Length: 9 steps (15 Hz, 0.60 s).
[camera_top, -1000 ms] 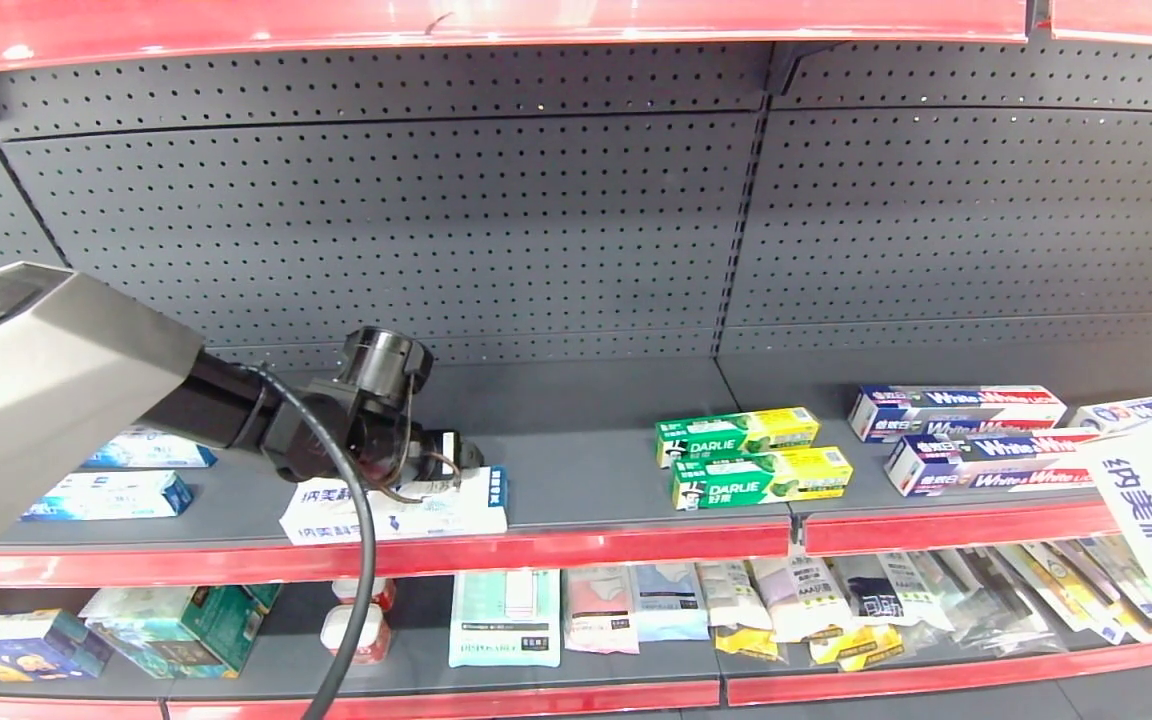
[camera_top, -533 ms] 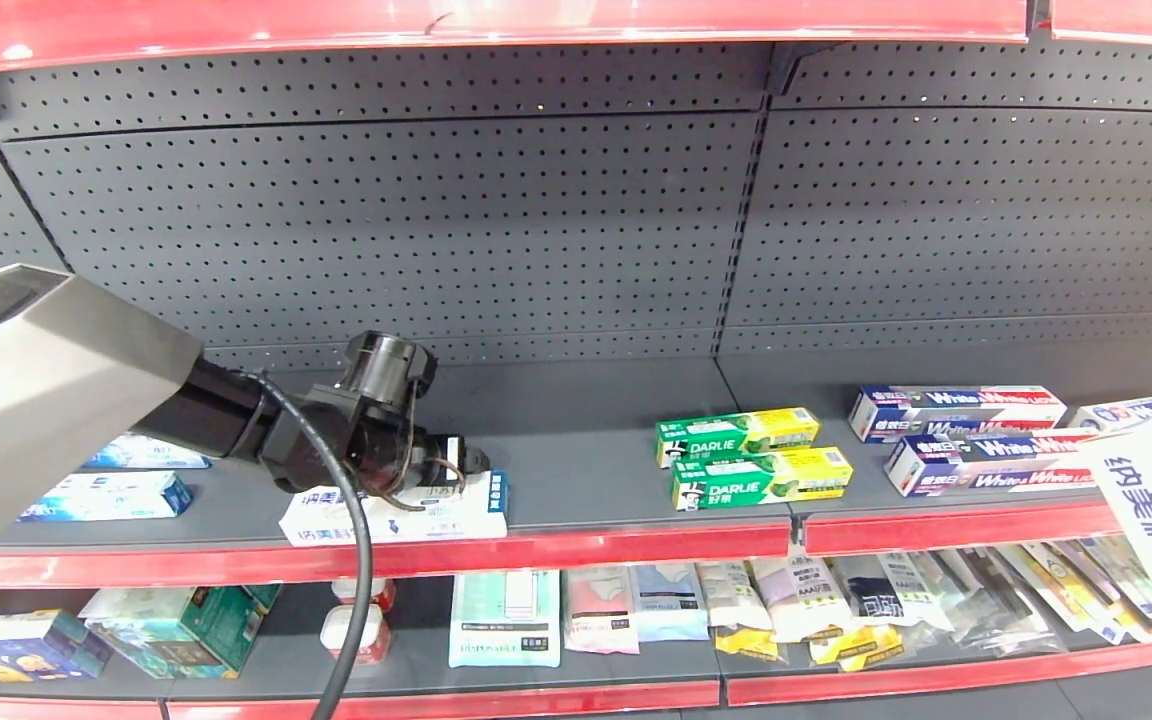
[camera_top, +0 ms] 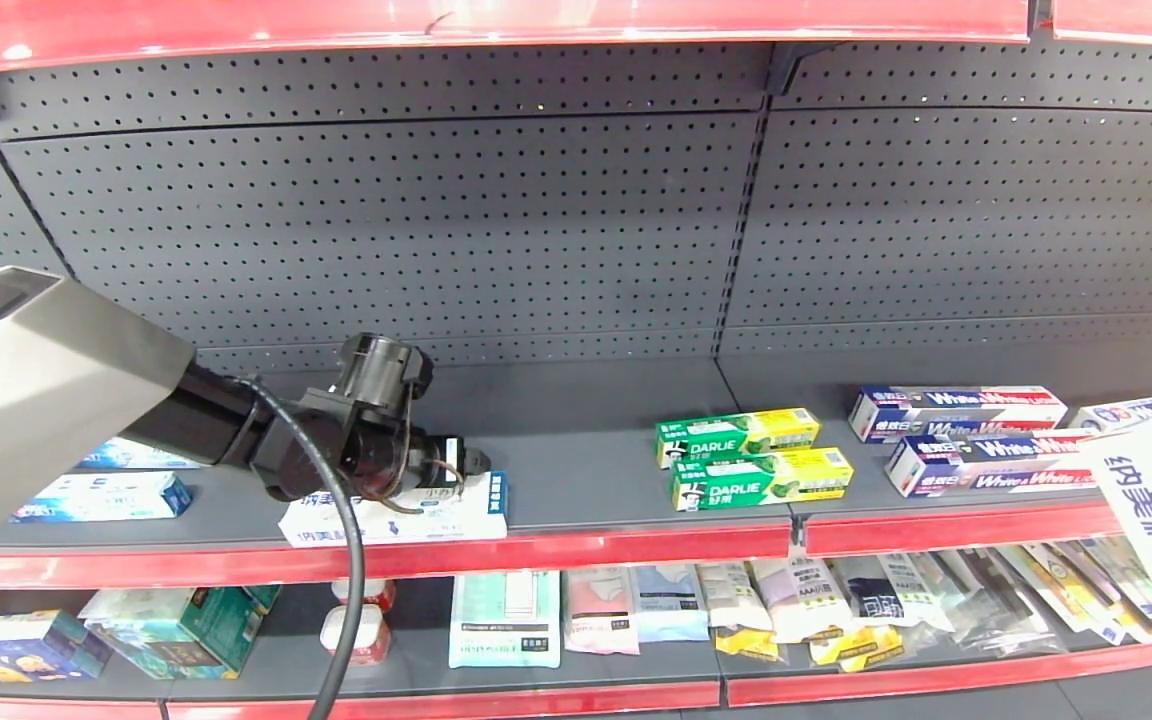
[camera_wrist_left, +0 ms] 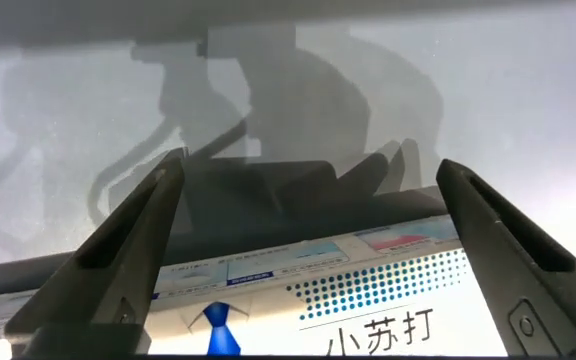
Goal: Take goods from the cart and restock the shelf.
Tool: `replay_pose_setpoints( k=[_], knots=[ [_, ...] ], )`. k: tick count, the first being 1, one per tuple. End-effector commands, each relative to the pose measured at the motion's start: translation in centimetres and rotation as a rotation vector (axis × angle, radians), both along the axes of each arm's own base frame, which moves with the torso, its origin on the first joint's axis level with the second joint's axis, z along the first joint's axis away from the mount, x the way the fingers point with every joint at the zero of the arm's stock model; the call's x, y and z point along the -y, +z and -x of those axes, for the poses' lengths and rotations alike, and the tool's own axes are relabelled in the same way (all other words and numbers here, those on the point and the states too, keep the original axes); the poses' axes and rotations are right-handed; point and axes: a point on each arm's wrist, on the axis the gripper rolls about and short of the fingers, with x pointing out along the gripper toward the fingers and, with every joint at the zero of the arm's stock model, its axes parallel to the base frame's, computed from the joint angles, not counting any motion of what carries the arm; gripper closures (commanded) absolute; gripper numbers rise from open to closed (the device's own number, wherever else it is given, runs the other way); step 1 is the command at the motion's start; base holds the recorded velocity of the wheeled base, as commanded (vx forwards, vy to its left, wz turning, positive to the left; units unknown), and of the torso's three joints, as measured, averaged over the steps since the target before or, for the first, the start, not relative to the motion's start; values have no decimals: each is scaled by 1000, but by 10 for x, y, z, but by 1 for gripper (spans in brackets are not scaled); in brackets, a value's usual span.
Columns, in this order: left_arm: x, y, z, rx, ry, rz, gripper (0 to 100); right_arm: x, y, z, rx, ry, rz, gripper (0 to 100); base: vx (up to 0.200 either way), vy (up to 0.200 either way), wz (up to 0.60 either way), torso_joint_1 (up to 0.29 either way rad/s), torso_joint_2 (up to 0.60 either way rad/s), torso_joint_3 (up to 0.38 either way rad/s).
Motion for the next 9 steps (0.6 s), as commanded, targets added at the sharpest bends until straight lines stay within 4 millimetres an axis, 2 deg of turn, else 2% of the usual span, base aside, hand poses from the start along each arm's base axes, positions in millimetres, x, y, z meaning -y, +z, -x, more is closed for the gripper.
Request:
replay_pose_setpoints(
  k=[1, 7, 9],
  knots=[
    [-1, -3, -3, 18, 9, 1, 0, 0, 0, 0, -2, 0, 0, 100, 0, 0, 0, 0, 0, 0],
    [-1, 9, -7, 96, 32, 9, 0, 0, 2, 0, 6, -1, 3, 100, 0, 0, 0, 0, 0, 0],
    [-5, 29, 2, 142, 44, 16, 0, 0, 2, -2, -1, -1, 2, 100, 0, 0, 0, 0, 0, 0]
  ],
)
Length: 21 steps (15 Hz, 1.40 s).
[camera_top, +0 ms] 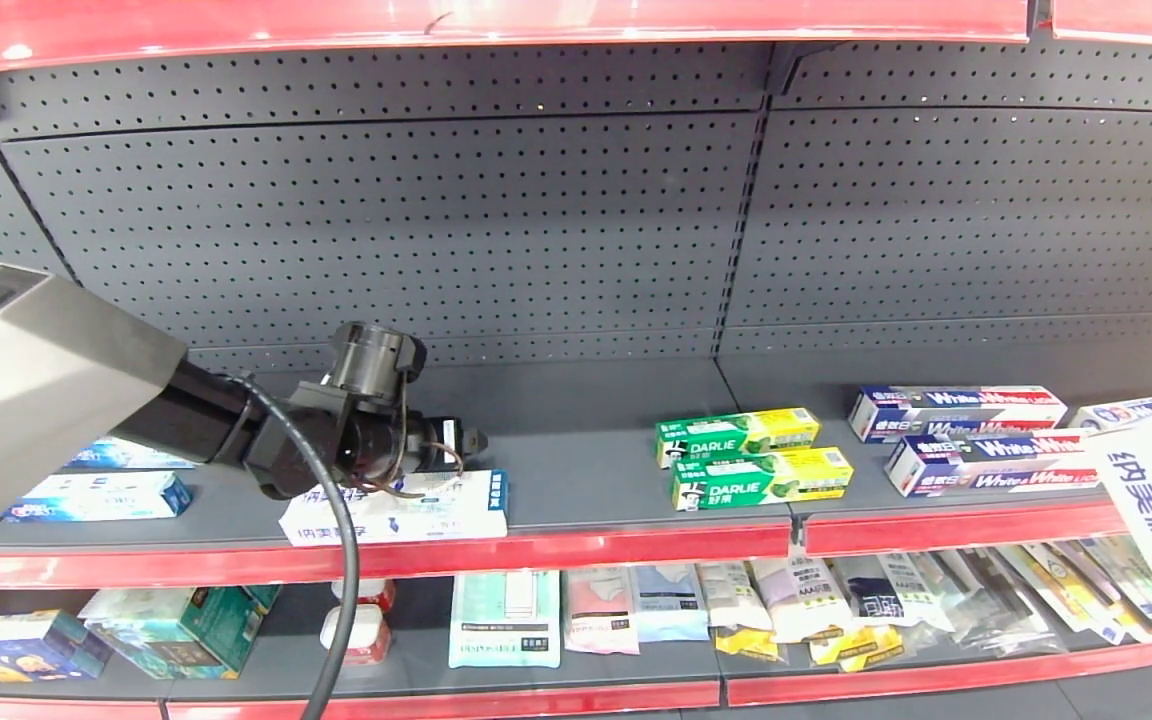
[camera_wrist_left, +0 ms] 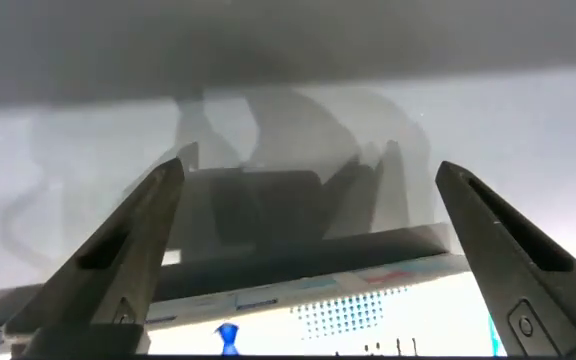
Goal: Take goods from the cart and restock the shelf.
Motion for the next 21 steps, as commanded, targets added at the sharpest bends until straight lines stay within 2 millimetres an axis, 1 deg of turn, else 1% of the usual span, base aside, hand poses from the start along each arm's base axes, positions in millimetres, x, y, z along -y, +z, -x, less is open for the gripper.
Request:
replay_pose_setpoints(
  k=[1, 2, 4, 5, 6, 8, 9, 10, 11, 12, 13, 14, 17, 19, 20, 21],
  knots=[
    [-5, 23, 10, 55, 8, 16, 0, 0, 1, -2, -10, -1, 0, 100, 0, 0, 0, 0, 0, 0],
    [-11, 29, 13, 67, 27, 13, 0, 0, 1, -2, -11, 0, 3, 100, 0, 0, 0, 0, 0, 0],
    [-25, 45, 29, 98, 64, 13, 0, 0, 0, -3, -18, 0, 6, 100, 0, 0, 0, 0, 0, 0],
    [-33, 53, 39, 111, 76, 17, 0, 0, 1, -4, -23, 0, 6, 100, 0, 0, 0, 0, 0, 0],
    [-43, 62, 53, 126, 89, 23, 0, 0, 2, -7, -32, 0, 6, 100, 0, 0, 0, 0, 0, 0],
    [-63, 77, 91, 155, 115, 35, 0, 0, 3, -13, -58, 1, 11, 100, 0, 0, 0, 0, 0, 0],
    [-67, 80, 102, 163, 117, 39, 0, 0, 4, -15, -64, 1, 11, 100, 0, 0, 0, 0, 0, 0],
    [-76, 87, 132, 192, 120, 47, 0, 1, 8, -19, -67, 4, 25, 100, 0, 0, 0, 0, 0, 0],
    [-81, 87, 154, 204, 118, 42, 0, 1, 11, -22, -72, 6, 43, 100, 0, 0, 0, 0, 0, 0],
    [-88, 89, 180, 243, 96, 19, 0, 1, 12, -23, -69, 12, 59, 100, 0, 0, 0, 0, 0, 0],
    [-90, 89, 192, 264, 82, 8, 0, 1, 12, -23, -68, 13, 68, 100, 0, 0, 0, 0, 0, 0],
    [-99, 88, 225, 311, 51, -29, 0, 1, 12, -23, -68, 19, 84, 100, 0, 0, 0, 0, 0, 0],
    [-113, 91, 289, 409, 1, -35, 0, 1, 10, -29, -103, 22, 104, 100, 0, 0, 0, 0, 0, 0],
    [-124, 86, 334, 433, -41, -77, 0, 2, 14, -33, -103, 9, 175, 100, 0, 0, 0, 0, 0, 0],
    [-130, 82, 360, 441, -66, -92, 0, 2, 18, -34, -87, 17, 214, 100, 0, 0, 0, 0, 0, 0],
    [-133, 79, 374, 445, -75, -93, 0, 2, 20, -34, -77, 23, 219, 100, 0, 0, 0, 0, 0, 0]
  ],
)
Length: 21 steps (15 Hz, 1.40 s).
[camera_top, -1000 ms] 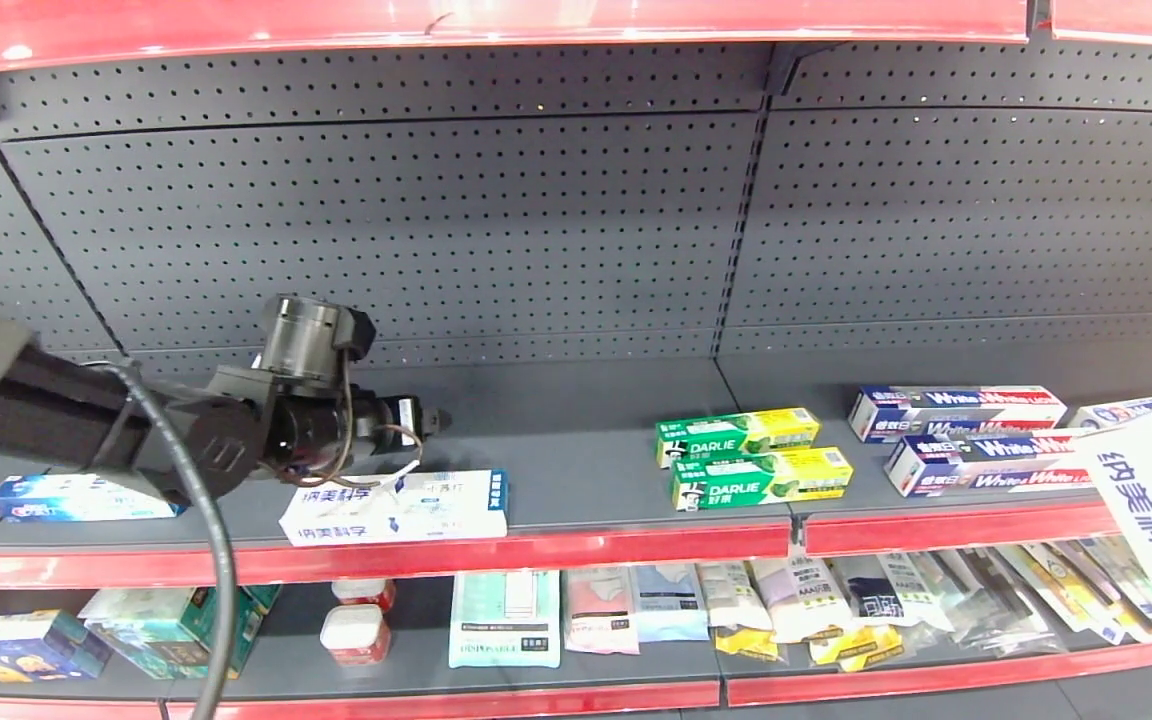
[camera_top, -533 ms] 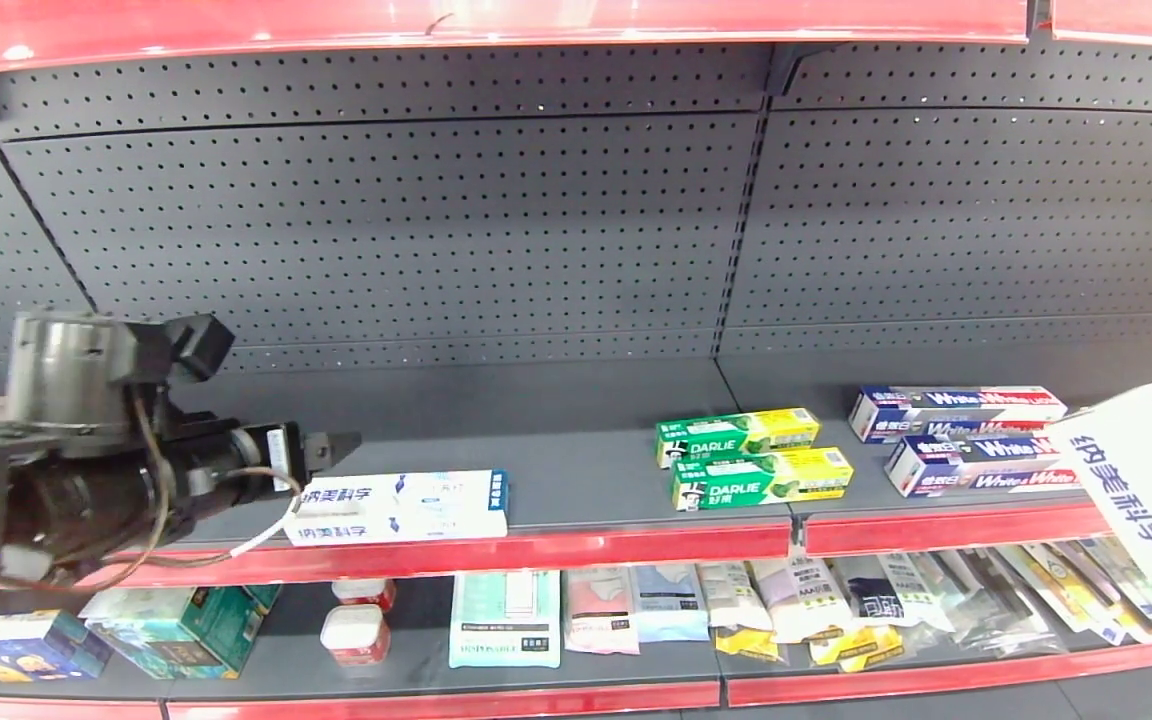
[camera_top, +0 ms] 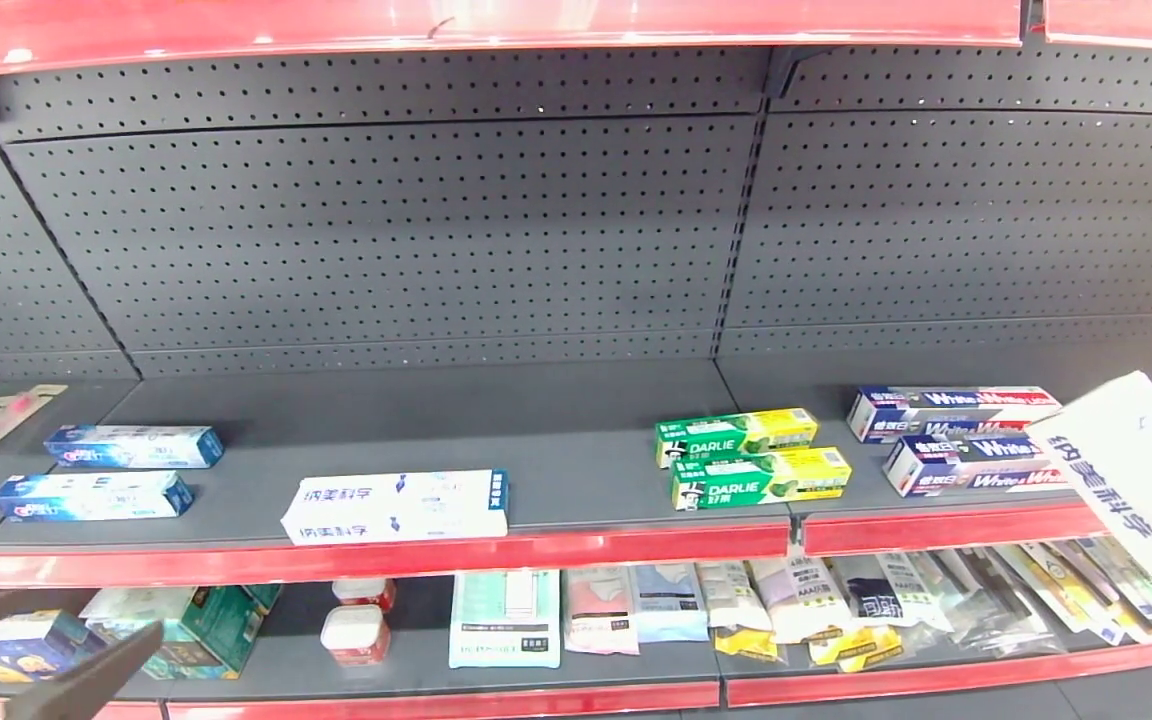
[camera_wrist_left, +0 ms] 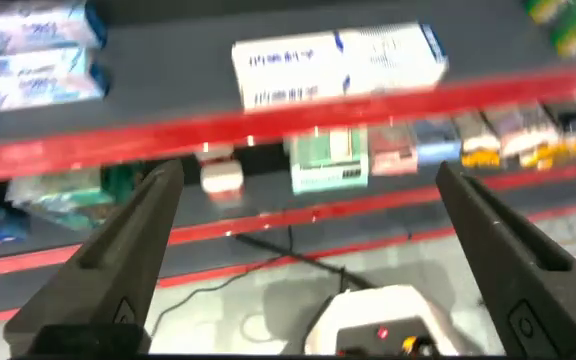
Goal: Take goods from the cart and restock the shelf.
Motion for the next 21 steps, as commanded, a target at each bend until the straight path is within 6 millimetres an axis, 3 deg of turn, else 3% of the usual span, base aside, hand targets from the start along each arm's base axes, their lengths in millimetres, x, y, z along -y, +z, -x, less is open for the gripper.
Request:
replay_pose_setpoints(
  k=[1, 3, 16, 18, 21],
  knots=[
    [-19, -11, 80, 151, -44, -13, 0, 0, 3, -3, 0, 6, 5, 100, 0, 0, 0, 0, 0, 0],
    [-24, -24, 97, 201, -42, -5, 0, 0, 4, -3, 2, 10, 8, 100, 0, 0, 0, 0, 0, 0],
    [-25, -42, 101, 224, -53, -41, 0, -3, 17, -6, 42, 82, 53, 100, 0, 0, 554, 5, 0, 2],
    [-25, -52, 101, 224, -63, -81, 0, -5, 28, -16, 48, 125, 86, 100, 0, 0, 0, 0, 0, 0],
    [-22, -67, 89, 252, -67, -88, 0, -22, 52, -64, 13, 266, 82, 100, 0, 0, 0, 0, 0, 0]
  ],
)
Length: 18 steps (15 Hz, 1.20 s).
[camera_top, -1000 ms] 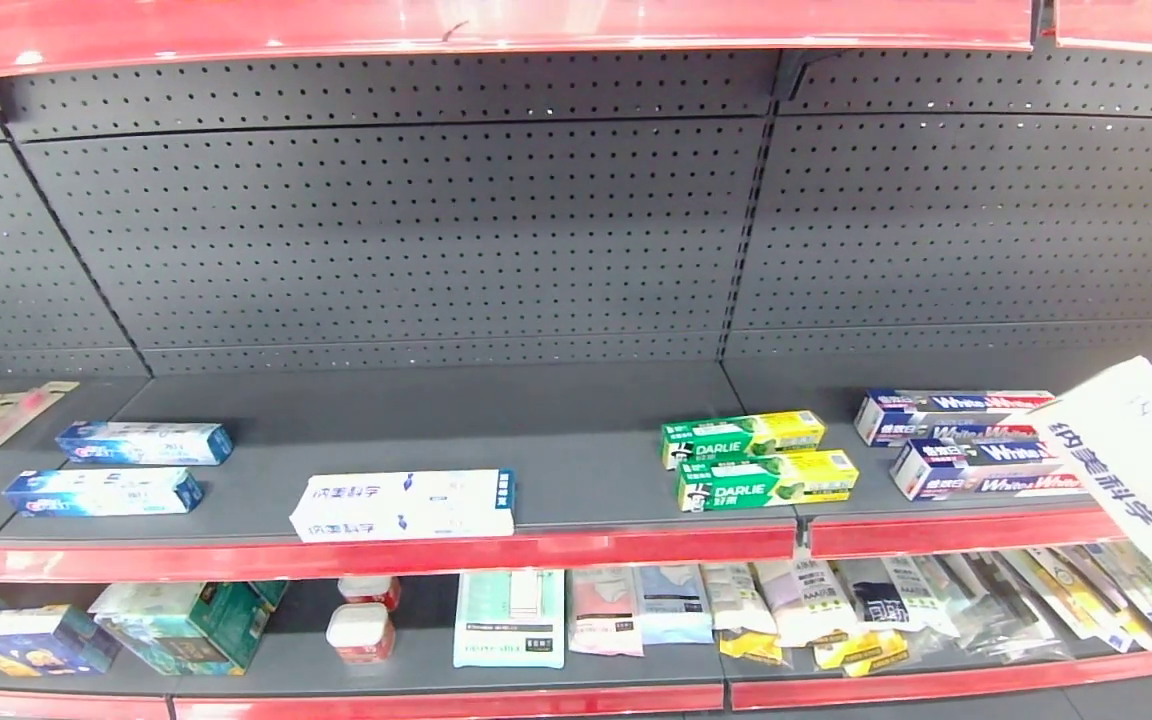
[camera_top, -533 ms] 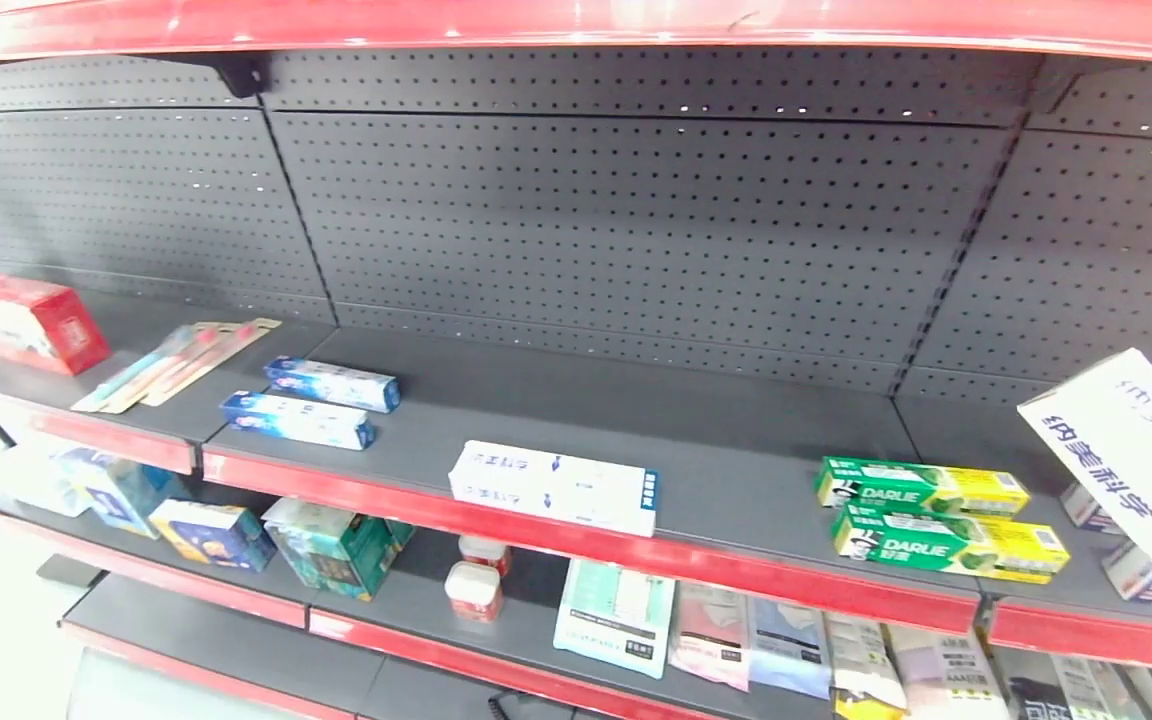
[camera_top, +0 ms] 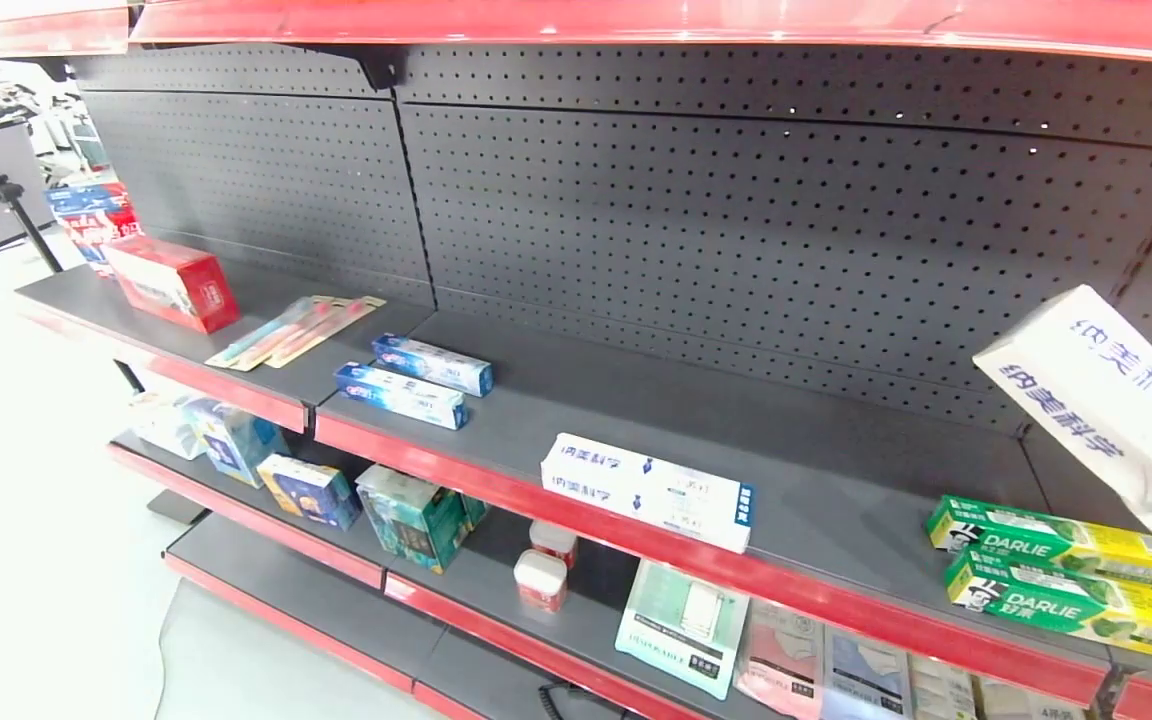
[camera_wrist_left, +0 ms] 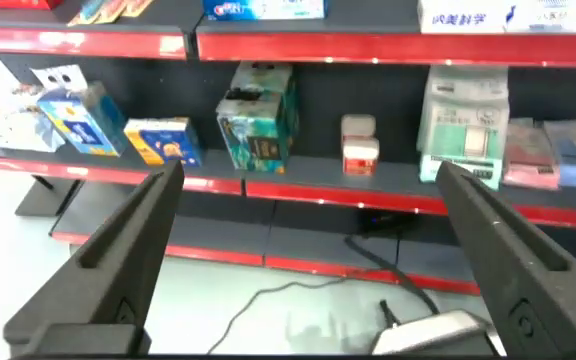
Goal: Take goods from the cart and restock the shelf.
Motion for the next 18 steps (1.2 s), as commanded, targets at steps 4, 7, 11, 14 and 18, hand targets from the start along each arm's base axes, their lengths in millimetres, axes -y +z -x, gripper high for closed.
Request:
replay_pose_setpoints(
  k=[4, 7, 11, 14, 18],
  knots=[
    [6, -40, -25, 83, 13, 77, 0, -48, 7, -93, -4, 228, -69, 100, 0, 0, 0, 0, 0, 0],
    [6, -42, -25, 64, 9, 82, 0, -54, 3, -109, -10, 263, -73, 100, 0, 0, 0, 0, 0, 0],
    [6, -42, -25, 62, 15, 95, 0, -66, 0, -131, -50, 368, -100, 100, 0, 0, 0, 0, 0, 0],
    [6, -42, -25, 62, 15, 95, 0, -71, -3, -153, -58, 383, -86, 100, 0, 0, 0, 0, 0, 0],
    [6, -42, -25, 62, 15, 95, 0, -65, -21, -187, -46, 451, -130, 100, 0, 0, 0, 0, 0, 0]
  ],
)
